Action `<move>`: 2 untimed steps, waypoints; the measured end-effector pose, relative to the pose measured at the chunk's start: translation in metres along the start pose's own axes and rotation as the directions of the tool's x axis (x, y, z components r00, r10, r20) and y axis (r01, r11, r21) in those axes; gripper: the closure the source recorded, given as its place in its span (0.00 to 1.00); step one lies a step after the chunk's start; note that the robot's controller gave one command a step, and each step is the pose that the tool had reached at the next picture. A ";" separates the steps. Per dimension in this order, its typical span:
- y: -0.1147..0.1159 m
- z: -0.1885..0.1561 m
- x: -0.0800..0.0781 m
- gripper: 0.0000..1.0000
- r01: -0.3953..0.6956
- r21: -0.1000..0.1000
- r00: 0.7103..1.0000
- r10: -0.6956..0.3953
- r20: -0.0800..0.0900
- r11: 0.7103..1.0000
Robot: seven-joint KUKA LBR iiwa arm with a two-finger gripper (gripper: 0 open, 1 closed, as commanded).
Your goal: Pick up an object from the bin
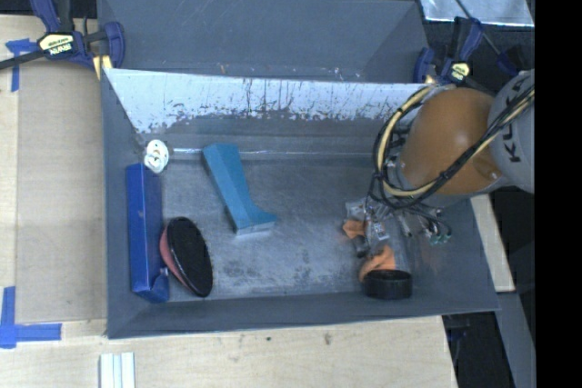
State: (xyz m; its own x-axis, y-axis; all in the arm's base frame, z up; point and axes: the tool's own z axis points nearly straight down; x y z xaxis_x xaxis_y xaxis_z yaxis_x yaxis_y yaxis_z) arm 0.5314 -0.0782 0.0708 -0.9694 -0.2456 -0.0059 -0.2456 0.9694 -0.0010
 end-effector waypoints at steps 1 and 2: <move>-0.003 0.000 0.008 1.00 0.020 0.001 1.000 -0.020 -0.001 1.000; -0.013 -0.049 0.008 1.00 0.025 -0.003 1.000 -0.025 -0.009 1.000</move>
Offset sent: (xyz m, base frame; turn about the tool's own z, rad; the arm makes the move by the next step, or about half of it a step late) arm 0.0076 -0.0345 0.1521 -0.0286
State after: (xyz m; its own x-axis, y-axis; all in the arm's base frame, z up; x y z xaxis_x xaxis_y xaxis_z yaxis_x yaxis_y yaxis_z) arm 0.5265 -0.0930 0.1200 -0.9628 -0.2701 0.0033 -0.2701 0.9628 0.0024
